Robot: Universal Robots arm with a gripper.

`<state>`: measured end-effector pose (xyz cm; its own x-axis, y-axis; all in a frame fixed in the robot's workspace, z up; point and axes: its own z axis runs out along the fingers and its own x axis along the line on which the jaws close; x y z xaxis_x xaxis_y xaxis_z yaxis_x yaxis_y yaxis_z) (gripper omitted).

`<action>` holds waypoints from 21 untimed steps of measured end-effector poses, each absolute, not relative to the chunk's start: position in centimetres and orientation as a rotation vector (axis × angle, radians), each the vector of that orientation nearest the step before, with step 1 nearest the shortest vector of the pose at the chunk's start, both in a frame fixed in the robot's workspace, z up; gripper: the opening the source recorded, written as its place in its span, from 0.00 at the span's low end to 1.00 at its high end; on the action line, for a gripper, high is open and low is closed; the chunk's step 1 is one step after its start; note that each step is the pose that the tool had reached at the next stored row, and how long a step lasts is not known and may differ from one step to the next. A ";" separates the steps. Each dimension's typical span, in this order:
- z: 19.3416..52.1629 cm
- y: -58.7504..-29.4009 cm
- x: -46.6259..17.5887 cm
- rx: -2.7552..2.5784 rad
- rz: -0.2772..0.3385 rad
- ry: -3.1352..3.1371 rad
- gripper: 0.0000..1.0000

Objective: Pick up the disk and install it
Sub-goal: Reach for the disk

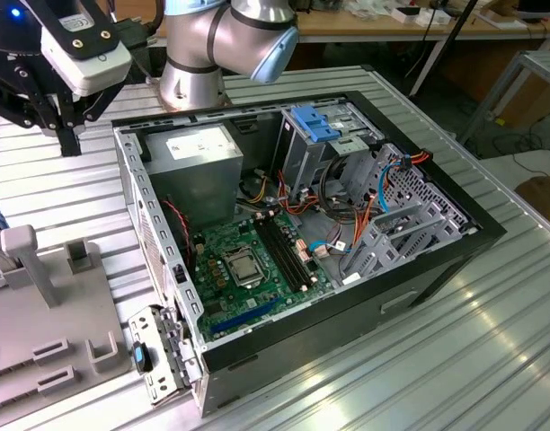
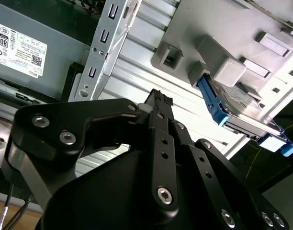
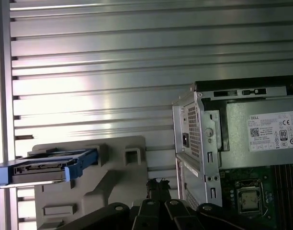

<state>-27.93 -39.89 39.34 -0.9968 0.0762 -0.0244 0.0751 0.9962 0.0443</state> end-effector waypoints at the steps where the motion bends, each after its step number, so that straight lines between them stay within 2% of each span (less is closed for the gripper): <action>1: 39.3 -39.9 -28.2 0.118 0.068 3.113 0.11; 21: 39.3 -38.8 -34.5 0.112 0.068 3.112 0.11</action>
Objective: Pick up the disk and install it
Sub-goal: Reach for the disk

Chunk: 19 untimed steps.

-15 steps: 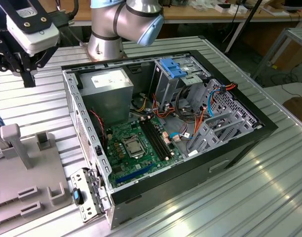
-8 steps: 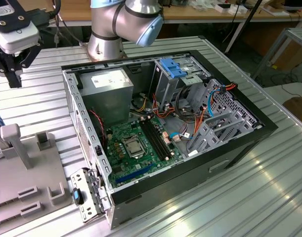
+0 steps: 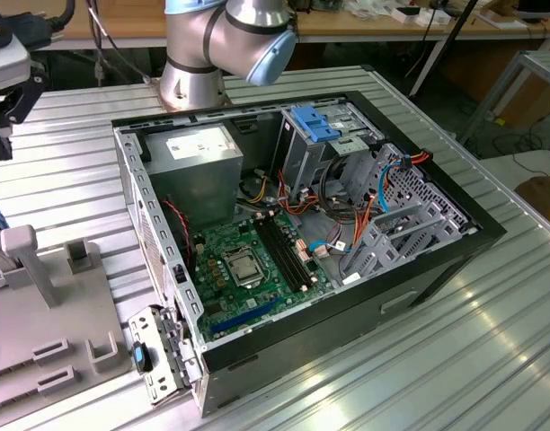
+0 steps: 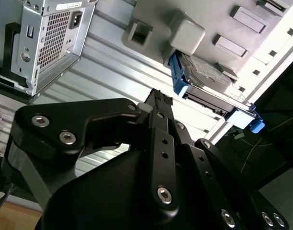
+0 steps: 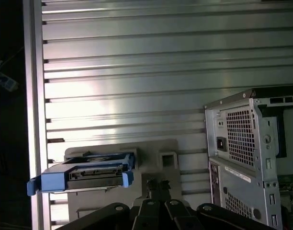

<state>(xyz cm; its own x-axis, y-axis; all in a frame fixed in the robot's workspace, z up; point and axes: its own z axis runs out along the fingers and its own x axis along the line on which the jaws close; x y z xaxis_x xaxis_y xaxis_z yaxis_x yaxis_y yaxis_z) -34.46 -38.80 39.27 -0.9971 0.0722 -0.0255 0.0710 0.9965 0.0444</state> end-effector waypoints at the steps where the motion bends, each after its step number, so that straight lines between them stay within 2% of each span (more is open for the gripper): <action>1: 39.3 -38.8 -34.8 0.112 0.068 3.112 0.11; 19: 39.1 -38.9 -40.3 0.052 0.069 3.114 0.11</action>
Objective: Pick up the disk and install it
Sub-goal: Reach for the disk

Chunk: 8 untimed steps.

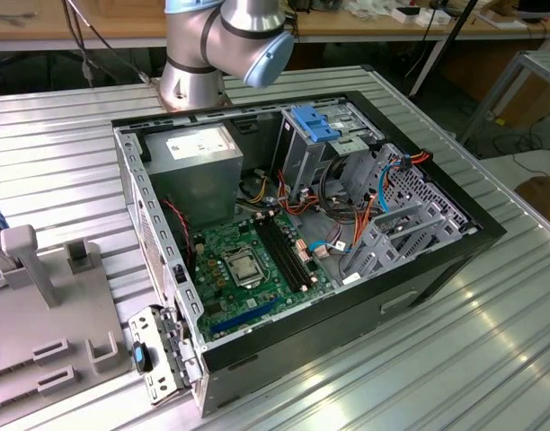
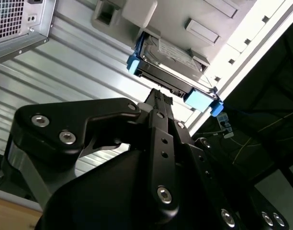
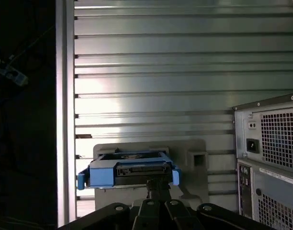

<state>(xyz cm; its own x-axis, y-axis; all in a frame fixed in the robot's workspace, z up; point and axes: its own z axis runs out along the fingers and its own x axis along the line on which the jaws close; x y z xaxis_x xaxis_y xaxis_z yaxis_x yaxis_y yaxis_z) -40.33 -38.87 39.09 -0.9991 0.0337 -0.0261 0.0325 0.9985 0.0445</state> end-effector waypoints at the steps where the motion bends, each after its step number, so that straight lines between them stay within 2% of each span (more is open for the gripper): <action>1: 39.1 -38.9 -40.8 0.052 0.069 3.113 0.11; 8: 39.0 -39.0 -44.3 0.051 0.069 3.106 0.11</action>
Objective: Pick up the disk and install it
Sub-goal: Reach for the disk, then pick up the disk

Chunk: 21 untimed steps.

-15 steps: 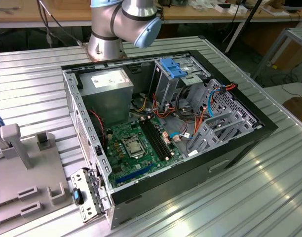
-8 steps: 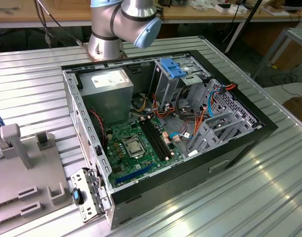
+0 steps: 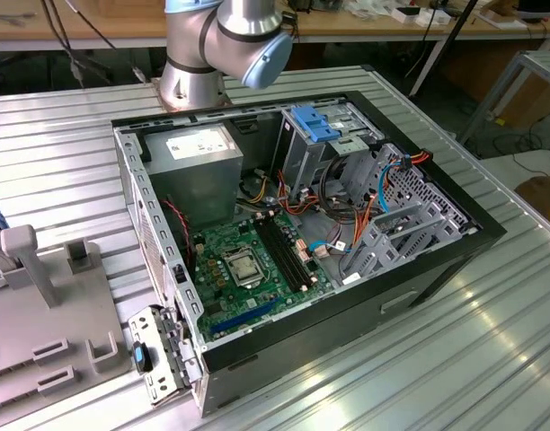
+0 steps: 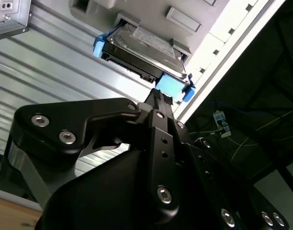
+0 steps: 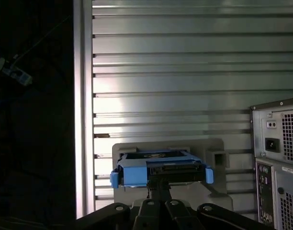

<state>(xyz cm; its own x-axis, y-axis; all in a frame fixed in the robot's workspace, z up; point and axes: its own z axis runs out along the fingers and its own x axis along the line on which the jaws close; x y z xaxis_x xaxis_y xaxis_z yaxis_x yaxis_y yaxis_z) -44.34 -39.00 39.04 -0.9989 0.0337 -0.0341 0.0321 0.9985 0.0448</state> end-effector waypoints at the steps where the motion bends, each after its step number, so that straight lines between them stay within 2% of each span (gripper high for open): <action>1: 39.0 -39.1 -44.7 0.051 0.069 3.106 0.11; 5: 39.0 -40.3 -45.5 0.051 0.069 3.105 0.11; 21: 39.0 -40.3 -45.5 0.048 0.069 3.105 0.11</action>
